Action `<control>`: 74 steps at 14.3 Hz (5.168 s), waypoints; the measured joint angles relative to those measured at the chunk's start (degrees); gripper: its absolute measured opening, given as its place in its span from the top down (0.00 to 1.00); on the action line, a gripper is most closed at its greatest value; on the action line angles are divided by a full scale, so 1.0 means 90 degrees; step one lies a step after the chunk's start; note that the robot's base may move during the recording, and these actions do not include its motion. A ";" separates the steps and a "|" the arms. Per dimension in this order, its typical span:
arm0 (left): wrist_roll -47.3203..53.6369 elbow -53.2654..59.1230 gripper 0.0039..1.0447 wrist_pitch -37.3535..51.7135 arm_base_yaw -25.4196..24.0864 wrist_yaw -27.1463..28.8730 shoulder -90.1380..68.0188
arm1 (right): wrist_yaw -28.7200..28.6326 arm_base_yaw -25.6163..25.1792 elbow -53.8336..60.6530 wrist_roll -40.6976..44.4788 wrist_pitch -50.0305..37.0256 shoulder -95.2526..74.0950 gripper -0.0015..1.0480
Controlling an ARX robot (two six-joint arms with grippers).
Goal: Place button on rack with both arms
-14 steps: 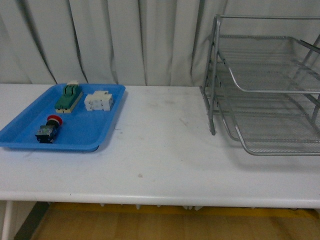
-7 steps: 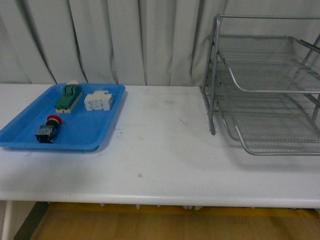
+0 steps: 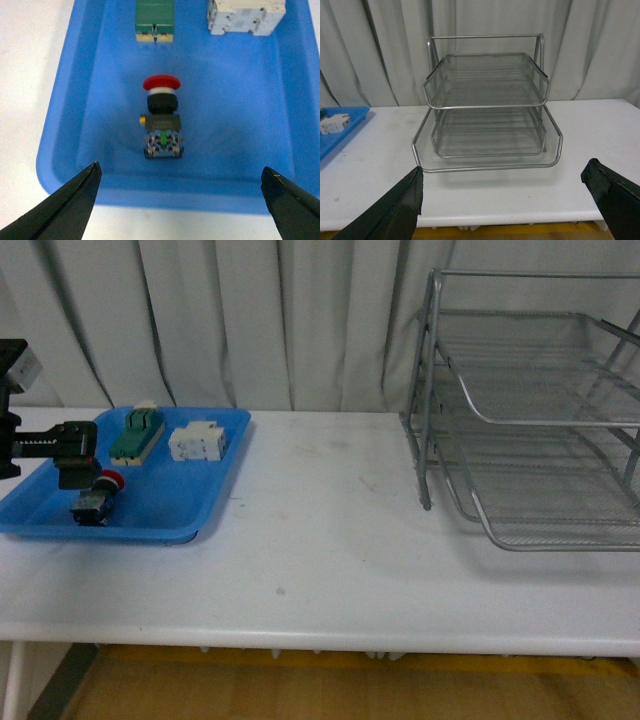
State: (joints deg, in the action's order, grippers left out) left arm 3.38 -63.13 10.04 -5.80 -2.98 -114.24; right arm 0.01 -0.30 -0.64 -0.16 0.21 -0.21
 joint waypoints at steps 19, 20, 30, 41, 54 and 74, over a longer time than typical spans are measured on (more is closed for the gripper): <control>-0.0010 -0.1620 0.64 -0.0699 0.0160 -0.0233 -0.1545 | -0.0002 0.0000 0.0000 0.0000 -0.0002 0.0000 0.06; 0.0075 -0.1241 0.65 -0.0634 0.0233 -0.0430 -0.0925 | -0.0002 0.0000 0.0000 0.0000 0.0000 0.0000 0.06; 0.0512 0.1688 0.65 -0.0117 0.0381 -0.0597 0.3861 | -0.0007 0.0002 0.0000 0.0002 -0.0002 0.0000 0.06; 0.0515 0.1702 0.66 -0.0107 0.0359 -0.0580 0.3891 | -0.0005 0.0002 0.0000 0.0000 -0.0007 0.0002 0.06; 0.1965 -0.1853 0.66 -0.1719 0.3036 -0.1022 -0.0539 | 0.0019 0.0032 0.0000 0.0000 0.0000 0.0000 0.06; -0.0355 0.5853 0.99 0.4087 0.0996 0.0685 0.6329 | 0.0017 0.0032 0.0000 0.0000 -0.0002 0.0000 0.06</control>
State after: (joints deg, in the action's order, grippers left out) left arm 0.19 -10.46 46.83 3.16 3.18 -57.28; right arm 0.16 -0.01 -0.64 -0.16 0.19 -0.21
